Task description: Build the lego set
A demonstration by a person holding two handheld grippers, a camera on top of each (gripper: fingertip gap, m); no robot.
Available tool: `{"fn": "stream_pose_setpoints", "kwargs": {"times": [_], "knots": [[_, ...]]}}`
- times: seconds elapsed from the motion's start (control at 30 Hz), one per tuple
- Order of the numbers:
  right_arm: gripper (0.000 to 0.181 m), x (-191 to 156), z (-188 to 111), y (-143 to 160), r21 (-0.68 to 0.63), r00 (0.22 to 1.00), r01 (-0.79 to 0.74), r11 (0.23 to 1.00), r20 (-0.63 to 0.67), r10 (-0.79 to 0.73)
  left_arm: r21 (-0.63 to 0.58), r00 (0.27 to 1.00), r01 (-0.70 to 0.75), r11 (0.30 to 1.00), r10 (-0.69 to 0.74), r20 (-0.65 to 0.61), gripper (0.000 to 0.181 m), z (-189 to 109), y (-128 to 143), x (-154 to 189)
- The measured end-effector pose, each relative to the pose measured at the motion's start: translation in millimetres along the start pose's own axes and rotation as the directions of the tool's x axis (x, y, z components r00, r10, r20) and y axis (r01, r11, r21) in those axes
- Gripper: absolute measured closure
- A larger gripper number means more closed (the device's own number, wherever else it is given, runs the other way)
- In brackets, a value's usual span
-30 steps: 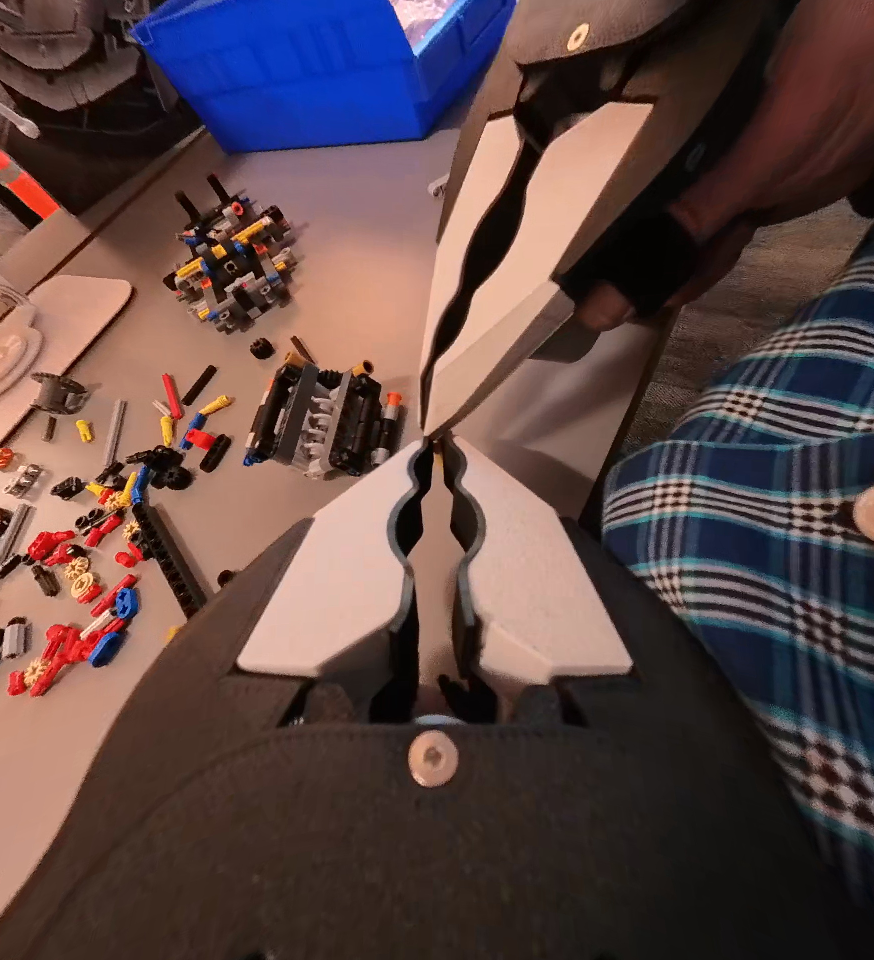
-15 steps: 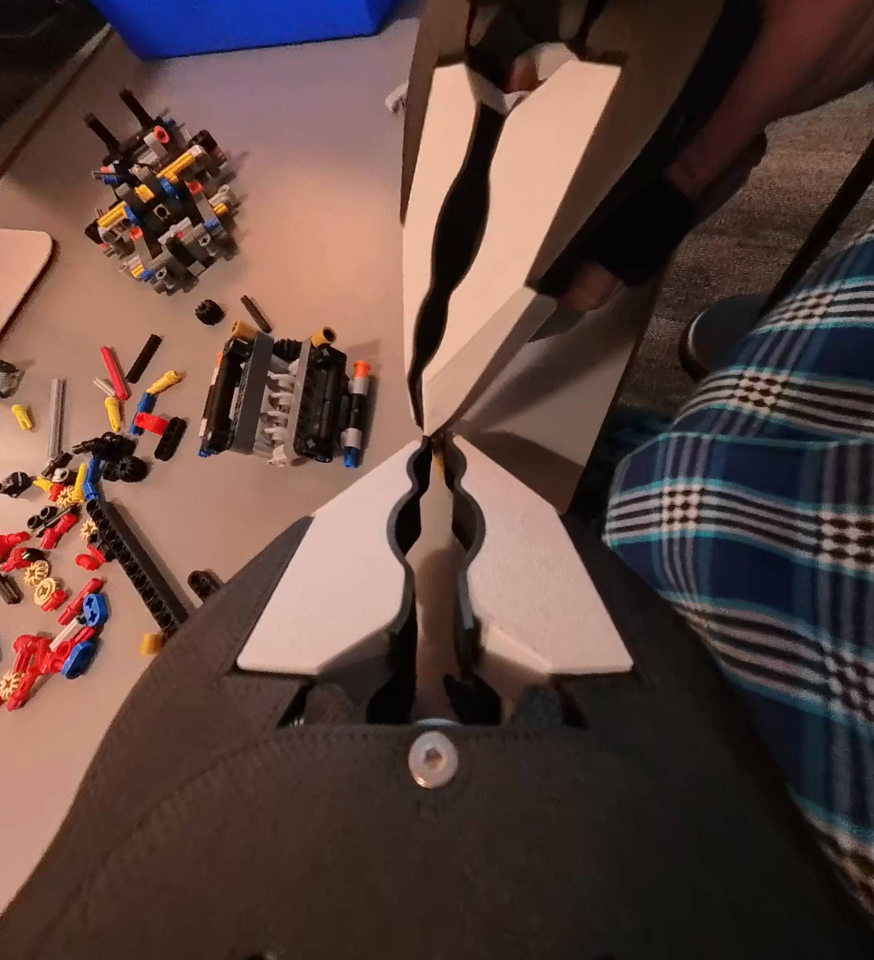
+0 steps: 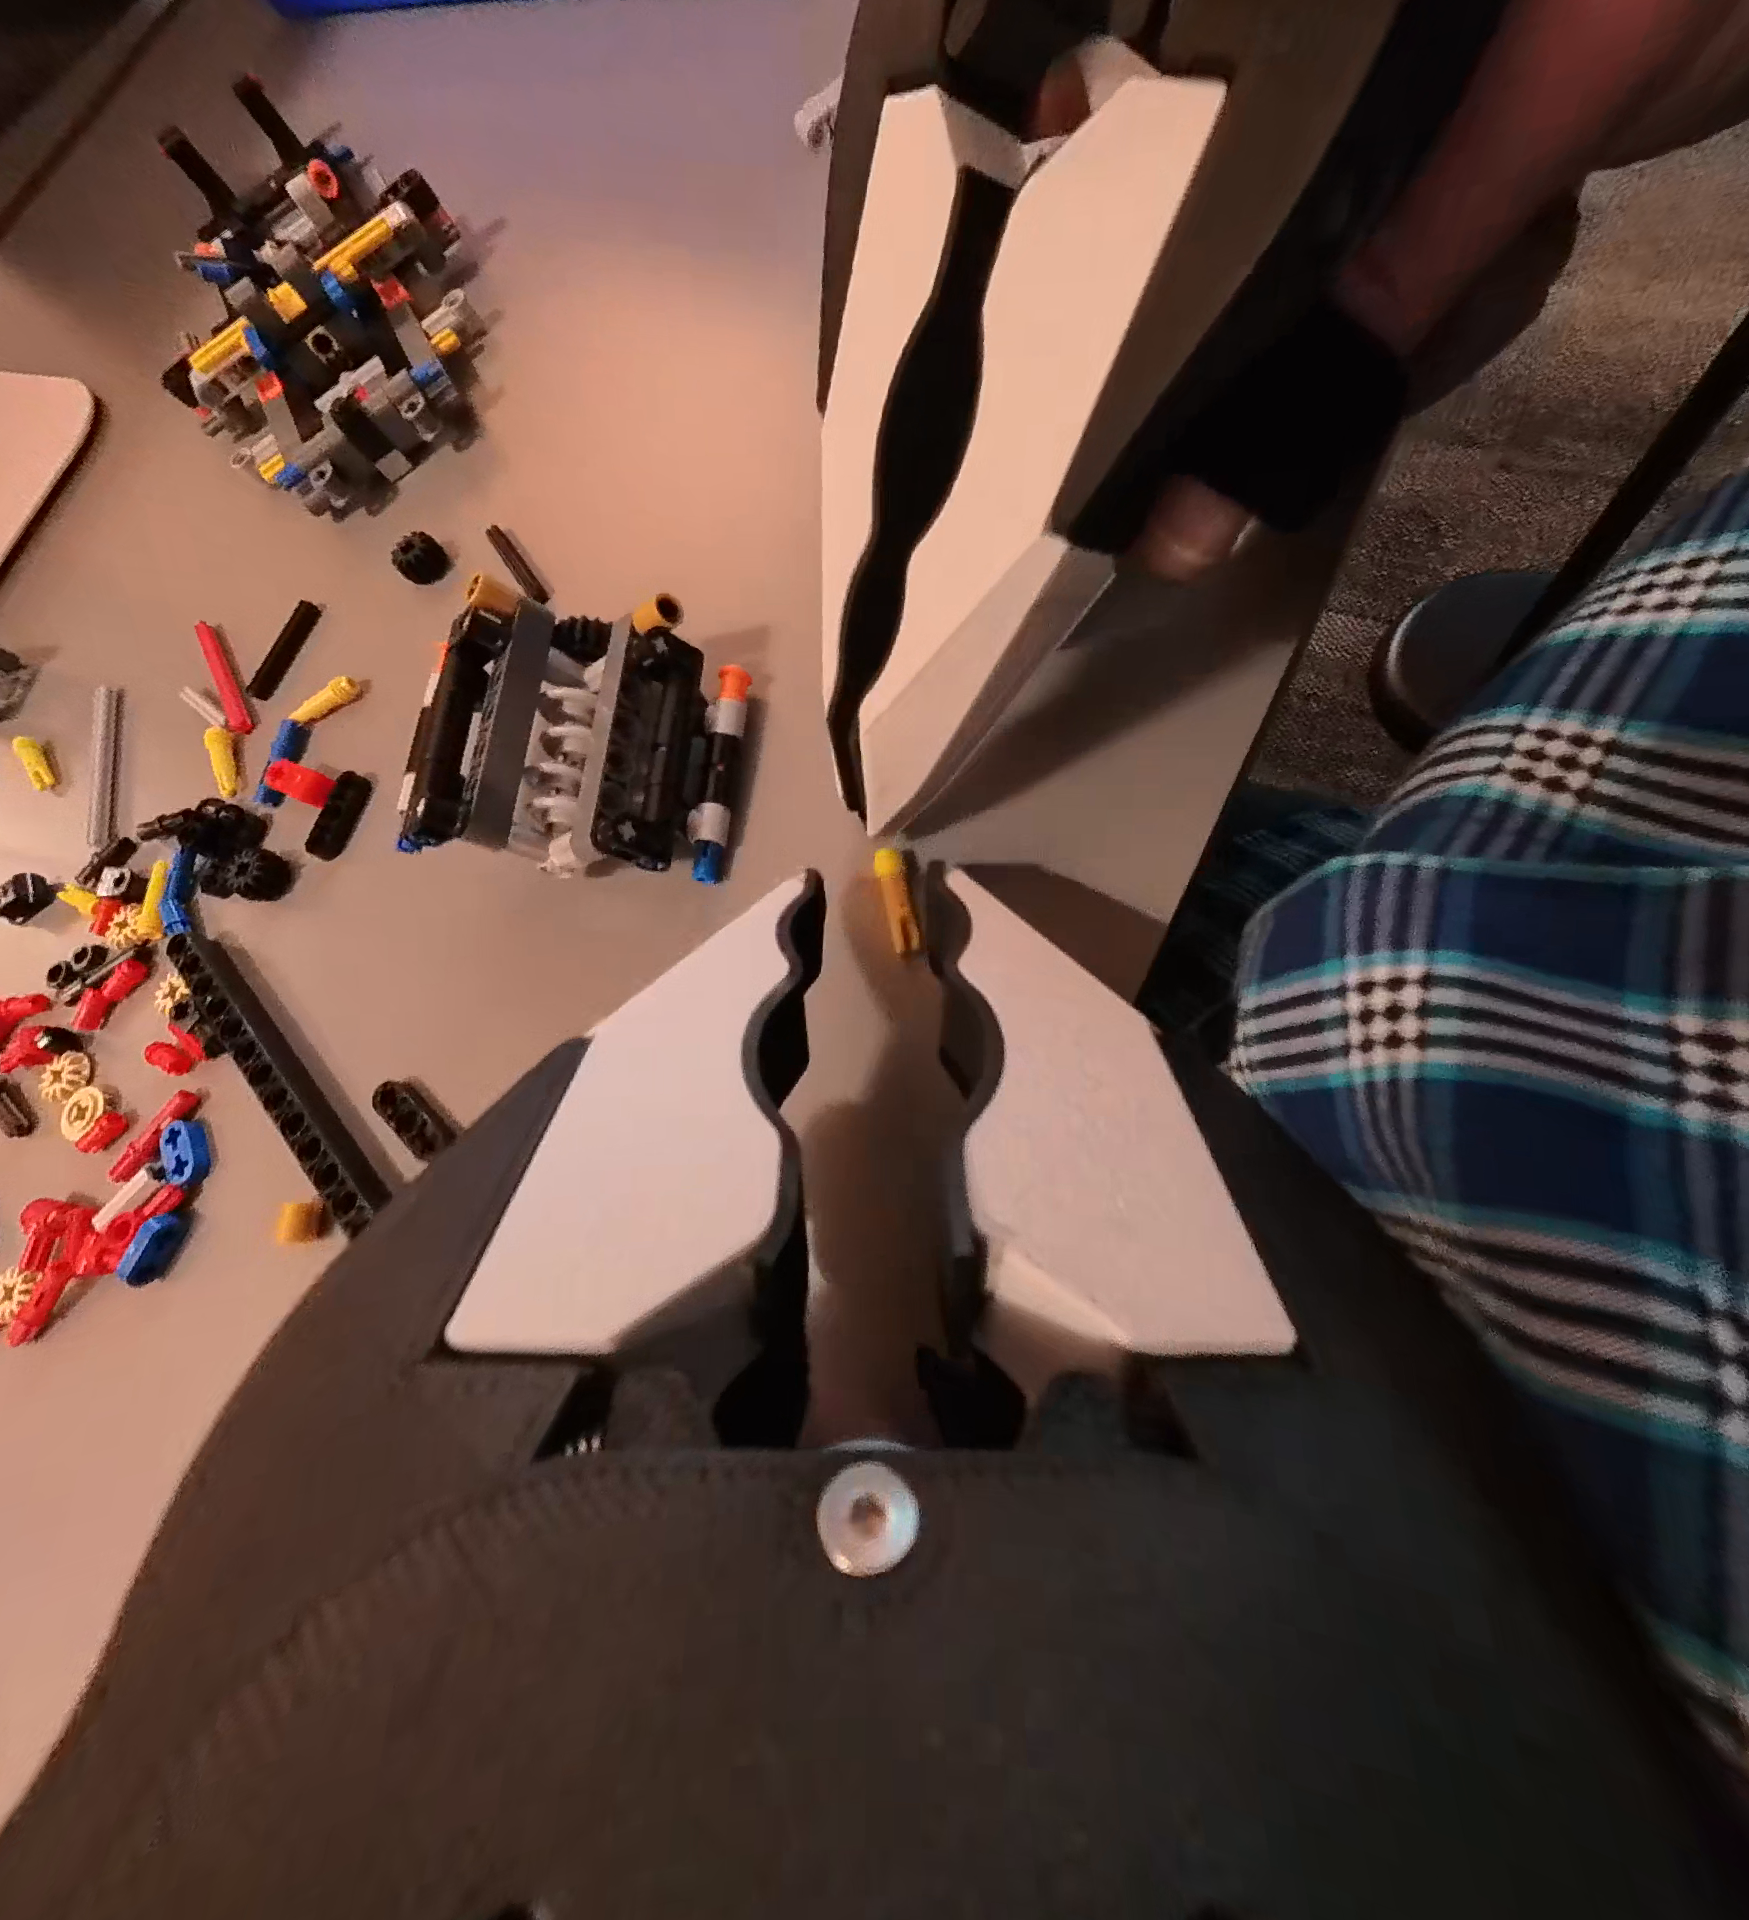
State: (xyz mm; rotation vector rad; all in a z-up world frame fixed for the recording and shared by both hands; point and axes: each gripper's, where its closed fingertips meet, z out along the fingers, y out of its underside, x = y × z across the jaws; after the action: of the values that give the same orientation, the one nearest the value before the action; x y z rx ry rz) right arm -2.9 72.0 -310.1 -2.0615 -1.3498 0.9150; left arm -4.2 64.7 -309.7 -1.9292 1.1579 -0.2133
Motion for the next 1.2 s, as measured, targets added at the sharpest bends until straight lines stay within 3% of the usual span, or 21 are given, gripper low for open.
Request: {"fn": "stream_pose_setpoints", "kwargs": {"times": [0.03,0.17,0.43,0.63,0.73,0.93,1.2], "knots": [[0.177,-0.6,-0.1,-0.4,0.002,1.000,-0.003,1.000,0.007,0.003,-0.005,1.000,0.007,1.000,-0.007,0.001,0.165,-0.4,1.3,-0.3],[0.177,-2.3,-1.2,-3.7,0.019,0.998,-0.047,0.999,0.051,0.045,-0.028,0.999,0.010,1.000,-0.011,-0.037,0.178,1.6,2.5,5.4],[0.178,1.0,-5.6,-8.6,0.057,0.991,-0.112,0.992,0.078,0.107,-0.024,1.000,0.004,1.000,-0.004,0.001,0.180,2.9,2.3,0.1],[0.178,-3.7,-14.8,-31.2,0.179,0.930,-0.324,0.929,0.242,0.277,0.181,0.990,0.133,0.975,-0.138,0.019,0.180,-13.6,-20.3,-15.4],[0.177,-4.3,-17.6,-39.2,0.207,0.899,-0.391,0.897,0.297,0.323,0.220,0.989,0.138,0.966,-0.146,0.018,0.180,-15.8,-25.5,-16.6],[0.177,-9.0,-23.7,-48.5,0.263,0.888,-0.401,0.878,0.346,0.302,0.293,0.981,0.175,0.940,-0.192,0.030,0.180,-23.5,-30.5,-24.5],[0.177,-12.7,-26.9,-57.0,0.351,0.915,-0.358,0.865,0.315,0.251,0.353,0.981,0.175,0.919,-0.194,0.020,0.180,-29.8,-35.7,-25.4]]}}
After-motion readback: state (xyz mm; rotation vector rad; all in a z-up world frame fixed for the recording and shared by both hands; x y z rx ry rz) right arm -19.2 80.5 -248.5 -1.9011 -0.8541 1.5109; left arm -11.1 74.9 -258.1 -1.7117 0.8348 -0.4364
